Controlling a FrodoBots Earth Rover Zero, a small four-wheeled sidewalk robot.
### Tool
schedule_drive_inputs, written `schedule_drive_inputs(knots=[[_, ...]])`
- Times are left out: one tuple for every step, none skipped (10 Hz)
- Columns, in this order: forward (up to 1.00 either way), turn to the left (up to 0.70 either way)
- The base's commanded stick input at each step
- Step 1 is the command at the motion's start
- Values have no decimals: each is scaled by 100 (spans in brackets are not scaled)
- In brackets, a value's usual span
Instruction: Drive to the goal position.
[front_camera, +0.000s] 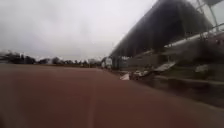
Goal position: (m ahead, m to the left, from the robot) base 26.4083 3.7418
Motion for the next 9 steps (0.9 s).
schedule_drive_inputs(knots=[[100,0],[100,0],[100,0],[100,0],[100,0],[100,0],[100,0],[100,0],[100,0]])
